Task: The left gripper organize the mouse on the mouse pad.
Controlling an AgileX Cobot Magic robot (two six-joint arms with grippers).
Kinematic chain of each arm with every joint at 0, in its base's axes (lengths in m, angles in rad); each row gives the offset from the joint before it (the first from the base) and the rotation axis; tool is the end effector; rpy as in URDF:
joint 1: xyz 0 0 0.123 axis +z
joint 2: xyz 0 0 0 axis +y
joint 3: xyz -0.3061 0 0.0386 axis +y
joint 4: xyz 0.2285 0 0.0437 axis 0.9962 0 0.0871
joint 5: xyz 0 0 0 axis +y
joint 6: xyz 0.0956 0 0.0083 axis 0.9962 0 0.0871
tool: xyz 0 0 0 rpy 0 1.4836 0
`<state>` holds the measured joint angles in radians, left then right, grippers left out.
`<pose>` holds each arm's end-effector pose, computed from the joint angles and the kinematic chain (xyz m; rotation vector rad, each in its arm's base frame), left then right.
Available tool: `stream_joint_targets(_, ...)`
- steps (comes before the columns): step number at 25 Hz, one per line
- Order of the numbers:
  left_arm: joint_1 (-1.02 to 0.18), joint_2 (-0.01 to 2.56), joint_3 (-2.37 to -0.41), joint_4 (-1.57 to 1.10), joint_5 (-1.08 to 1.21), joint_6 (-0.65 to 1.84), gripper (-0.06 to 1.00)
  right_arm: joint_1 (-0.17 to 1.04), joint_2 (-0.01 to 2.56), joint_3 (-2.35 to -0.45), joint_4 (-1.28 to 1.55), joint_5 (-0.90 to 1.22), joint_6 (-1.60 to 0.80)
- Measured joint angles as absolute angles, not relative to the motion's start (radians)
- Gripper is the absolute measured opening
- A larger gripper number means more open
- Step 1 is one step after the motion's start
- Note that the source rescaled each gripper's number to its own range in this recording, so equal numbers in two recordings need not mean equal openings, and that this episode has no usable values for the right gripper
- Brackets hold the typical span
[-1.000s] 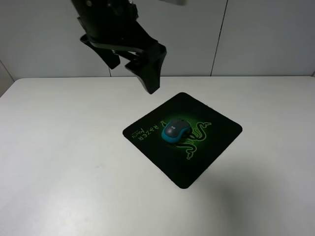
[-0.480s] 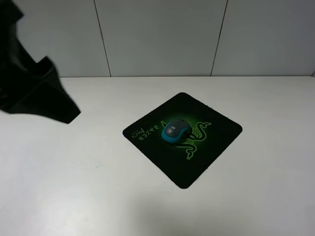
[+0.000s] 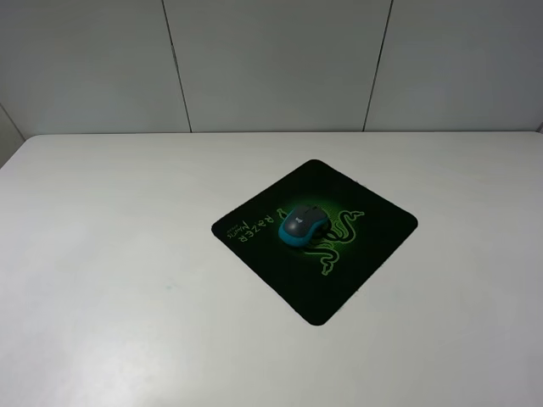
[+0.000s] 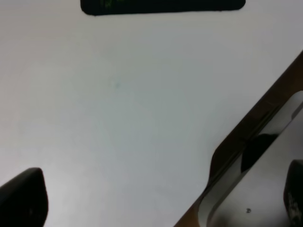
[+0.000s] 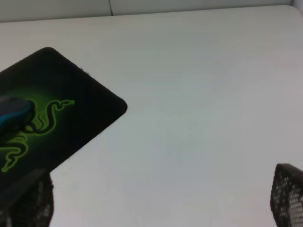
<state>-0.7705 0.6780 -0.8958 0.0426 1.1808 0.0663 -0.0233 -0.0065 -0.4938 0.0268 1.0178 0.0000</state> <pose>0.0463 -0.0397 0.3634 1.0026 2.2490 -0.2552 -0.0396 0.0031 0.2675 0.0228 2.0007 0.0169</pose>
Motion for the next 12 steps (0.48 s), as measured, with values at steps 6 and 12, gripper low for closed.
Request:
stream_joint_targets(6, -0.71, 0.533, -0.789, 0.071, 1.181, 0.065, 1.0, -0.023, -0.006, -0.494, 0.027, 1.018, 0.0)
stream_joint_targets(12, -0.516, 0.425, -0.717, 0.073, 1.171, 0.063, 1.0, -0.023, -0.006, -0.494, 0.027, 1.018, 0.0)
